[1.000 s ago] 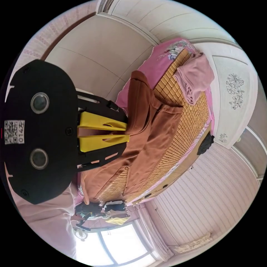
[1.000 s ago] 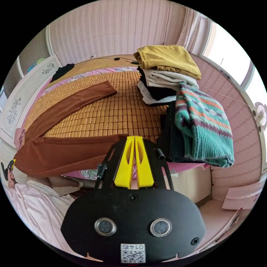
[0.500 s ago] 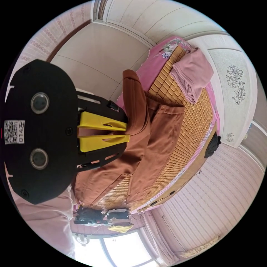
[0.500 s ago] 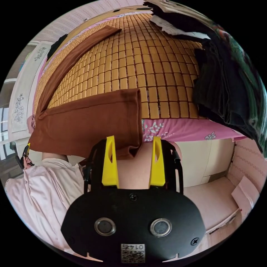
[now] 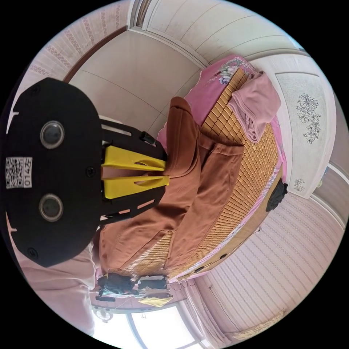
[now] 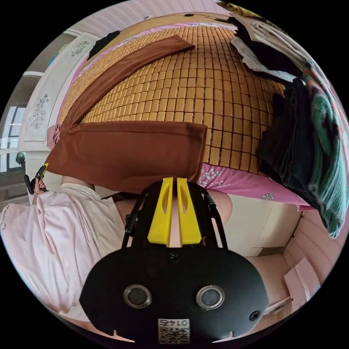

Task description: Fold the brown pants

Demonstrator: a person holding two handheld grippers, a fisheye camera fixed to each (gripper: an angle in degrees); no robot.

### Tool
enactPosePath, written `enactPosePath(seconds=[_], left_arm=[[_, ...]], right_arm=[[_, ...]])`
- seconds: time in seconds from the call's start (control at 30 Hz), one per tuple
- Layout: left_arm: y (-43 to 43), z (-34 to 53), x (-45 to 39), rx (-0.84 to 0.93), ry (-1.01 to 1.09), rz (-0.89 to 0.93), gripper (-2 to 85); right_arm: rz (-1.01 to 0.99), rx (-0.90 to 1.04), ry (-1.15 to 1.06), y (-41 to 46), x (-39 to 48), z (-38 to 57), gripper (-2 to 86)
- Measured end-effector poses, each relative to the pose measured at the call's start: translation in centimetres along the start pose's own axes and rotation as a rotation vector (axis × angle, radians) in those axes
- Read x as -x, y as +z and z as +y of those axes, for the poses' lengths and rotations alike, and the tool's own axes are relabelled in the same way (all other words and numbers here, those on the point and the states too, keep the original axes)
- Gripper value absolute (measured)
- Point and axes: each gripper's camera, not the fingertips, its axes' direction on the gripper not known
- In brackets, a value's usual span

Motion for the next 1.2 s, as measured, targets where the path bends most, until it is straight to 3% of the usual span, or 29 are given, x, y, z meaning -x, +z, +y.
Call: enactPosePath(seconds=[0.13,0.3,0.4,0.5,0.67,0.77,0.87,1.0,1.03,1.2], left_arm=[[0.5,-1.6,-1.9,-0.04,0.023,0.003,-0.9],[1.7,-10.6,-5.9,-0.149,0.12,0.123,0.3],[6.0,-18.6,-8.7,-0.124,0.108,0.163,5.0],[9.3,-22.9,-10.4,-0.086,0.058,0.044,6.7],[11.4,-21.5,-12.2,-0.179,0.098,-0.019,5.1],[17.6,-19.4,-15.8,-0.028,0.208,0.053,4.9],[25.8,-17.1,-20.0,0.136,0.287,0.012,3.8],[36.8,-14.1,-24.4,0.377,0.444,-0.232,-0.2],[37.4,-13.3,-25.6,0.321,0.521,-0.287,-0.6],[40.4,-11.7,-27.3,0.418,0.661,-0.361,-0.9]], right_arm=[[0.045,-0.114,-0.083,-4.5,1.2,-5.0,0.7],[0.14,-0.246,-0.236,-11.8,4.0,-21.0,1.8],[0.166,-0.287,-0.152,-13.1,4.3,-32.6,4.2],[0.187,-0.263,0.018,-10.7,3.4,-39.2,12.3],[0.155,-0.208,0.039,-3.1,1.7,-40.4,15.0],[0.189,-0.103,0.083,2.5,0.3,-40.7,15.7],[0.14,-0.052,0.117,5.9,-0.3,-41.5,15.2],[0.205,-0.038,0.035,6.9,2.1,-41.8,7.6],[0.209,-0.026,0.022,7.0,2.3,-41.8,7.2],[0.277,0.041,-0.053,6.8,2.7,-37.7,5.1]])
